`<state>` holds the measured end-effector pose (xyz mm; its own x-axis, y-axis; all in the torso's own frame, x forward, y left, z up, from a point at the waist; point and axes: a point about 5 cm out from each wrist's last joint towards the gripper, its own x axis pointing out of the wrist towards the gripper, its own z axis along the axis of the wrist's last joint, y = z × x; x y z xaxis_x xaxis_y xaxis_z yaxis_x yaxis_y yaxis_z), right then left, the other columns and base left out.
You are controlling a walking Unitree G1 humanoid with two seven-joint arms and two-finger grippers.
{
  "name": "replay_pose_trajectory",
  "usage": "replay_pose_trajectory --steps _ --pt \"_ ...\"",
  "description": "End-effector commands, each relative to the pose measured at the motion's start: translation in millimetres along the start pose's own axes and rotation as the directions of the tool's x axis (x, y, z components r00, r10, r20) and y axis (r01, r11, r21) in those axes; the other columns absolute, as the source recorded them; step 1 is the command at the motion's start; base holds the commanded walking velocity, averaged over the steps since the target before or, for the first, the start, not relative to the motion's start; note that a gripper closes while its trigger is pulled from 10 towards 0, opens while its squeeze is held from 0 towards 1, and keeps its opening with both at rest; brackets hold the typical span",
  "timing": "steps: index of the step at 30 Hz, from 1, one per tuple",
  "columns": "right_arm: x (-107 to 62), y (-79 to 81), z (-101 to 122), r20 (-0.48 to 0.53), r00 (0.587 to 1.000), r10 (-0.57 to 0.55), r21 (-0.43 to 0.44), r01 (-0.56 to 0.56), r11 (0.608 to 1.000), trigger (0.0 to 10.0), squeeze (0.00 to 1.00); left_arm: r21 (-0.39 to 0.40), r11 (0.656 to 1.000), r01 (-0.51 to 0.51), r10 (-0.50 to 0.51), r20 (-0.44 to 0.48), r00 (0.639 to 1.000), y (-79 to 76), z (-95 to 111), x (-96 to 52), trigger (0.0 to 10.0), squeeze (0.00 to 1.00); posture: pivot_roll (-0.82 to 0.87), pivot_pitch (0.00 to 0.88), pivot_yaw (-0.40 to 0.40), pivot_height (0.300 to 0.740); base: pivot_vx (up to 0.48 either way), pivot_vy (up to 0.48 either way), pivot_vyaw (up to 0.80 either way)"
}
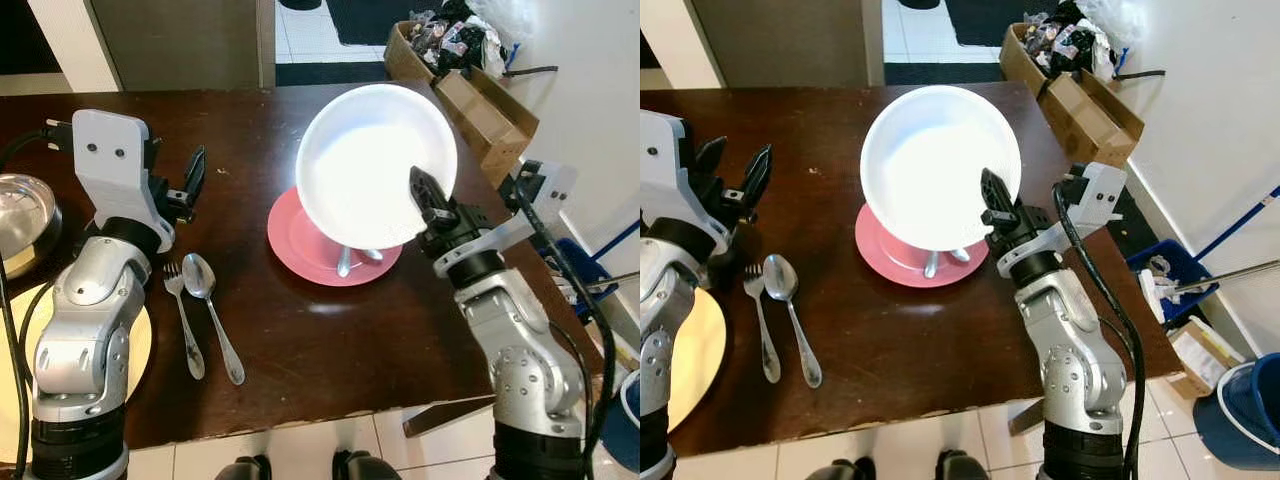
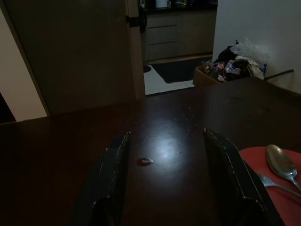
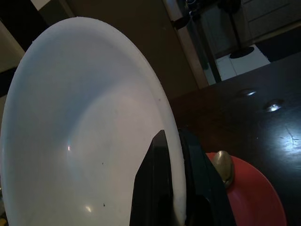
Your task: Setting the table
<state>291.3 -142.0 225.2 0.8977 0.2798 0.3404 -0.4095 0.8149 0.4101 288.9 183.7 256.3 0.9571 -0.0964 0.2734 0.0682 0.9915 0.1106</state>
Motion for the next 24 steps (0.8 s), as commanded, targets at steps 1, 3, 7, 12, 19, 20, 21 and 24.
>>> replay_pose_trajectory --steps 1,3,7,12,19,20,21,24 --pt "0.5 1.8 2.5 0.012 1.0 0.003 0.009 -0.003 1.0 10.0 0.0 -0.012 1.0 -0.004 0.003 -0.02 1.0 -0.3 -4.8 -2.4 10.0 0.0 -0.1 0.054 -0.004 0.74 -0.311 0.0 0.0" --pt "0.7 2.1 2.6 0.013 1.0 0.004 0.012 -0.004 1.0 10.0 0.0 -0.012 1.0 -0.004 0.004 -0.022 1.0 -0.5 -5.3 -2.4 10.0 0.0 -0.09 0.052 -0.009 0.74 -0.311 0.0 0.0" --pt "1.6 5.0 5.1 0.036 0.999 0.011 0.07 -0.013 0.997 10.0 0.0 -0.01 1.0 -0.005 0.005 -0.024 1.0 -0.6 -6.0 -2.0 10.0 0.0 -0.09 0.053 -0.007 0.74 -0.314 0.0 0.0" --pt "1.7 2.9 9.9 0.07 0.997 -0.008 0.126 -0.001 0.992 10.0 0.0 -0.007 1.0 -0.003 0.003 -0.025 1.0 -0.3 -6.6 -0.8 10.0 0.0 -0.09 0.053 -0.004 0.74 -0.311 0.0 0.0" --pt "0.4 -2.3 14.2 0.097 0.995 -0.034 0.196 0.014 0.98 10.0 0.0 -0.007 1.0 0.002 -0.003 -0.029 1.0 -1.0 -8.0 -0.8 10.0 0.0 -0.09 0.059 0.002 0.74 -0.311 0.0 0.35" --pt "0.2 -3.1 14.9 0.101 0.994 -0.041 0.208 0.019 0.978 10.0 0.0 -0.007 1.0 0.004 -0.004 -0.029 1.0 -1.4 -8.1 -0.7 10.0 0.0 -0.09 0.061 0.004 0.74 -0.315 0.0 0.79" --pt "-0.1 -4.0 15.5 0.104 0.993 -0.047 0.219 0.023 0.975 10.0 0.0 -0.007 1.0 0.006 -0.006 -0.031 1.0 -1.8 -8.4 -0.5 10.0 0.0 -0.09 0.063 0.006 0.74 -0.311 0.0 0.79" --pt "-0.8 -4.9 15.8 0.106 0.993 -0.058 0.25 0.03 0.968 10.0 0.0 -0.007 1.0 0.01 -0.01 -0.034 0.999 -2.6 -9.2 -0.4 10.0 0.0 -0.09 0.066 0.008 0.74 -0.315 0.0 0.26"
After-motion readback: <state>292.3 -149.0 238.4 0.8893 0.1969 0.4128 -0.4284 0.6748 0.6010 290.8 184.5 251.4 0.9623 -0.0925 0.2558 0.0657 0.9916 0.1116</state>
